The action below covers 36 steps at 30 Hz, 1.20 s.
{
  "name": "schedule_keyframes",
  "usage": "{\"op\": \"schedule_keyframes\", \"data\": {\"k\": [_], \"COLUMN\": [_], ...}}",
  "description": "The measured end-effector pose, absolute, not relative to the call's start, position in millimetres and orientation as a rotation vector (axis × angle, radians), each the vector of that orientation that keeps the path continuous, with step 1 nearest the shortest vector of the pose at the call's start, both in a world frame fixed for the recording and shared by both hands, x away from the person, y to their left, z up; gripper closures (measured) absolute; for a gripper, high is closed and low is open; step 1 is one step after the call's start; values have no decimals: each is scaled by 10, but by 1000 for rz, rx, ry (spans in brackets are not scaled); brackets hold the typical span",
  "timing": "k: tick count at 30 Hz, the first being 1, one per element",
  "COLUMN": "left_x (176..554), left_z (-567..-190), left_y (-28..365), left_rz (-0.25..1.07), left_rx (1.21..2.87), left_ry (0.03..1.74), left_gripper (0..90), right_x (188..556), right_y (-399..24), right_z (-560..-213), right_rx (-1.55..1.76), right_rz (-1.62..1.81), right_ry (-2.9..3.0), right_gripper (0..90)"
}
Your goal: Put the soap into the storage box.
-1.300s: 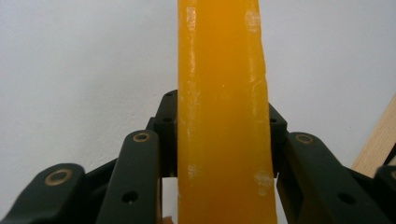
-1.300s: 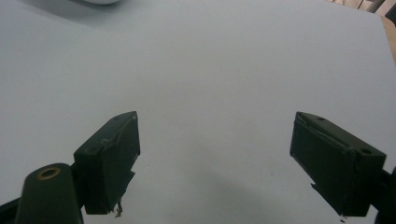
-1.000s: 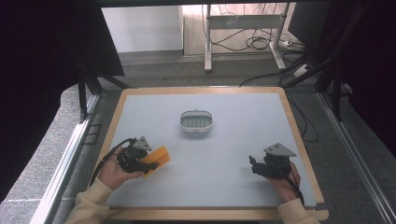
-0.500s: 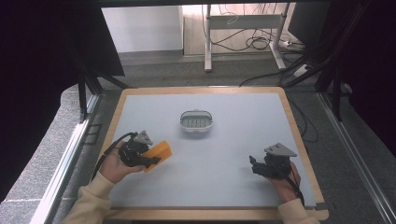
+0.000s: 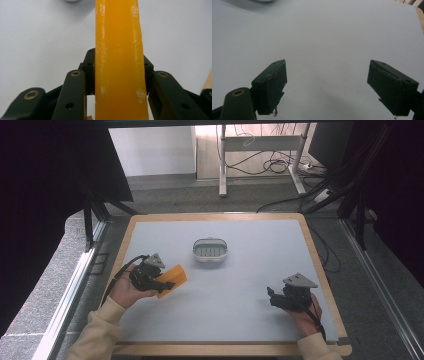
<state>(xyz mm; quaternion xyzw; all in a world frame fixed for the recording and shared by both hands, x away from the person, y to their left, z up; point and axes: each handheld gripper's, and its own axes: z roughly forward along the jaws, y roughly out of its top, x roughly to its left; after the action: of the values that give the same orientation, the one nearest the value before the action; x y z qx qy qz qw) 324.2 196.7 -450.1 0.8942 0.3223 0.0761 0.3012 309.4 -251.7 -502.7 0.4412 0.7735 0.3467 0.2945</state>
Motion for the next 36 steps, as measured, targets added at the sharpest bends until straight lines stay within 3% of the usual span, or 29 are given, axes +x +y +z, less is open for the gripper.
{"op": "schedule_keyframes", "data": {"k": [36], "left_x": [3589], "left_z": [-4189], "left_y": [1631], "left_rz": [283], "left_rx": [2418], "left_ry": [692], "left_gripper": [620], "right_x": [3101], "right_y": [-2523], "right_z": [-5034], "right_rx": [1177], "right_rz": [918], "right_ry": [2058], "right_gripper": [162]}}
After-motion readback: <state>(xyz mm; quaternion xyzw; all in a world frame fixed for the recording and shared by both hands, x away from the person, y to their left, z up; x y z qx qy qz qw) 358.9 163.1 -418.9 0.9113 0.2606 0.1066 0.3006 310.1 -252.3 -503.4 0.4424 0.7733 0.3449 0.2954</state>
